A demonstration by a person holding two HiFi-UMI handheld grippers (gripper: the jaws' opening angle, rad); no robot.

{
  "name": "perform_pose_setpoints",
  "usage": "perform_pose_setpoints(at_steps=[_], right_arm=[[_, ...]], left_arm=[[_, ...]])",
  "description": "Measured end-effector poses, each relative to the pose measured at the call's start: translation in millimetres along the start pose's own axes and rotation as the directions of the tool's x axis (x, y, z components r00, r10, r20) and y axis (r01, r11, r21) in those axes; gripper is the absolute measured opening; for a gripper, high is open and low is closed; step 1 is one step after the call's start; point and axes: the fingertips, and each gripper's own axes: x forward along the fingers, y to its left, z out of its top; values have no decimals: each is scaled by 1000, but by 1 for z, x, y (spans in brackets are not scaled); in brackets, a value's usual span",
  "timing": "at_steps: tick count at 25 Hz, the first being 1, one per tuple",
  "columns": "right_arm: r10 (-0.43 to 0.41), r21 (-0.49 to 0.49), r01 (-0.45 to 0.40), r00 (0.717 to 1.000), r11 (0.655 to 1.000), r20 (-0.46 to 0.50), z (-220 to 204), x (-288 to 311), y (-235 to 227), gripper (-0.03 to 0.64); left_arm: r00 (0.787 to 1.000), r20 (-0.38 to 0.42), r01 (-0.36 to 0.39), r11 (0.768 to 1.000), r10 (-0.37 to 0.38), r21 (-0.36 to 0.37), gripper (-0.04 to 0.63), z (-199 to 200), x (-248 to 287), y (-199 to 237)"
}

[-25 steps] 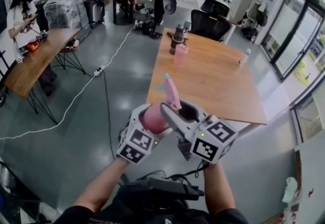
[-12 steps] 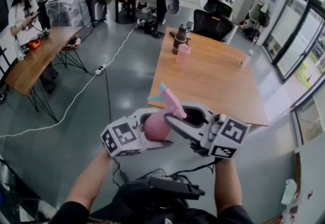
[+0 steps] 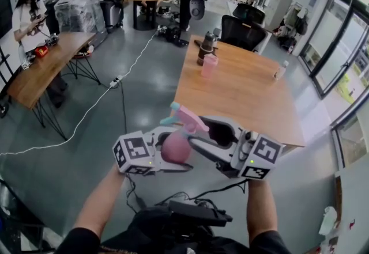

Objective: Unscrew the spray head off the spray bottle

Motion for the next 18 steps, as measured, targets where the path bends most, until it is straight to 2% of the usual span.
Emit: perform_pose_setpoints(at_steps=[2,4,7,9,11,13,15,18], right_arm=[[-56,28,56,998,998,6,-1,-3,-9,235],[-145,27,145,989,989,-15,-7,-5,-21,233],[-261,57,263,965,963,-36,-16,-8,-37,233],[-288,130,289,957,949,-26,-18,-7,-39,233],[-325,171,325,945,930,-28,-21,-2,-41,233],[-372,171,375,927,911,-53,-27,3,-46,221],[-402,166,410,912,897,-80,-31,7,-49,206],[-418,155,429,903,890,-103,-33,7,-49,140]], left_arm=[[994,-13,-110,994,110,2,451,-4,-3,17],[966,-40,-256,966,257,21,451,-7,-5,37],[883,-68,-466,885,465,14,451,-13,-7,63],[835,-83,-547,837,545,-9,451,-16,-7,72],[804,-102,-590,808,586,-10,451,-21,-5,77],[786,-114,-610,792,607,10,451,-25,0,77],[779,-113,-618,786,617,28,451,-27,4,73],[781,-113,-616,787,615,31,451,-27,9,68]])
